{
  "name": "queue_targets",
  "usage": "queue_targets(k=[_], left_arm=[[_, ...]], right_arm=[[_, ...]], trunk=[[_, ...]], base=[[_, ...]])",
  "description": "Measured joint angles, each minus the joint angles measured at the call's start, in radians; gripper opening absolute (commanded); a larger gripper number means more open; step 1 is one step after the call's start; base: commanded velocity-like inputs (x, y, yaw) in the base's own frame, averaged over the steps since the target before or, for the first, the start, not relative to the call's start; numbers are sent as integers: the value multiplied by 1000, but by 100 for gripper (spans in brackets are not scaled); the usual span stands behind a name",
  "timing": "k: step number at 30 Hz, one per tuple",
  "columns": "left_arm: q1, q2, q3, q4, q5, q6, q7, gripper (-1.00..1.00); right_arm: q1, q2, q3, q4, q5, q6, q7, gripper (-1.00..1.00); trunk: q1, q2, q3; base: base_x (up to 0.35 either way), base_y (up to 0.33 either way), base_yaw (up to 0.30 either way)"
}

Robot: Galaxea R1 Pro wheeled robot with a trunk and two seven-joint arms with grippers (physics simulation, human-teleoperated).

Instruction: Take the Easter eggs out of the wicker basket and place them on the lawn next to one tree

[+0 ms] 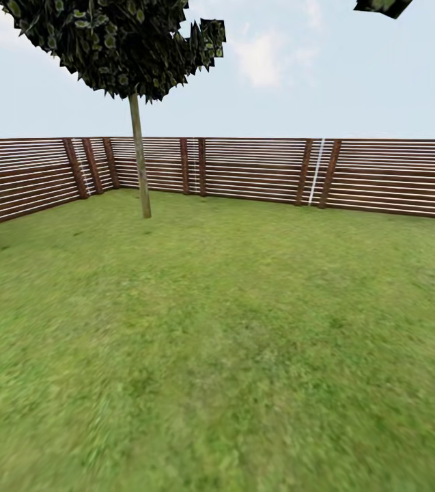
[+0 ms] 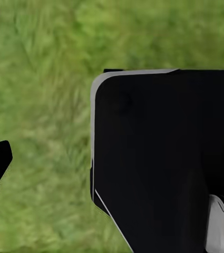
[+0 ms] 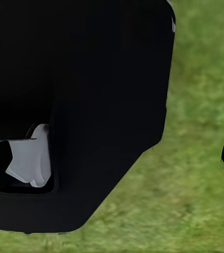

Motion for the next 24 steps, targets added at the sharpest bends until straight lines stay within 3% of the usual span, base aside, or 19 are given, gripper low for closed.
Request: queue_targets(k=[24], left_arm=[[0,1,0,0,0,-2,2,100]], right_arm=[[0,1,2,-1,-1,-1,1,100]], trunk=[[0,0,0]], base=[[337,0,0]])
